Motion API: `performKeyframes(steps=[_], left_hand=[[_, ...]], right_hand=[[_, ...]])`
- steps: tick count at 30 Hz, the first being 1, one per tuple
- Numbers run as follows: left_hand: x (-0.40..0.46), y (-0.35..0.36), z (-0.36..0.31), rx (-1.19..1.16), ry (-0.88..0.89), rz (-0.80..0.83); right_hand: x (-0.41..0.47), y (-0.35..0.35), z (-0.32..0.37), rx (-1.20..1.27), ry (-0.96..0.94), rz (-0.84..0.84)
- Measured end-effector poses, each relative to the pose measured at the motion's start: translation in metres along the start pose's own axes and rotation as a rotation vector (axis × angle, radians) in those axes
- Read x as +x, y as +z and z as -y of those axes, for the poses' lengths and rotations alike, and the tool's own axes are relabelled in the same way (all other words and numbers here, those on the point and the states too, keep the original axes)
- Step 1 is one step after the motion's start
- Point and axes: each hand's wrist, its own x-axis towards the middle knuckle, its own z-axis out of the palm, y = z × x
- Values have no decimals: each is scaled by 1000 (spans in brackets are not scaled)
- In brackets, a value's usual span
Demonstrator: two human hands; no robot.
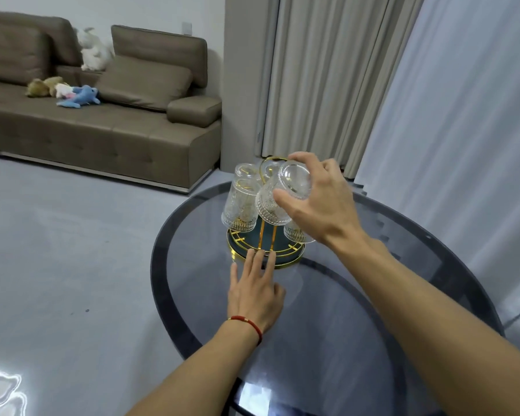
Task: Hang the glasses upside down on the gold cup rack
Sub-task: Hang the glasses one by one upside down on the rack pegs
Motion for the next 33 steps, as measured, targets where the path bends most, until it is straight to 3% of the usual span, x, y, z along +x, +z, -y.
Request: performKeyframes(steps=[11, 22, 26, 30, 33], left_hand=[[2, 2, -7, 21, -34, -28], [0, 3, -6, -26, -28, -50], [-1, 1, -6, -57, -22, -55], [-4, -2, -7, -36, -24, -53], [-8, -4, -6, 25, -33, -70]], right_hand=[[25, 44, -10, -295, -90, 167], [19, 63, -35, -435, -140, 187], [16, 51, -42, -283, -161, 81], [14, 30, -61, 13, 47, -147], [4, 22, -74, 104, 148, -136]])
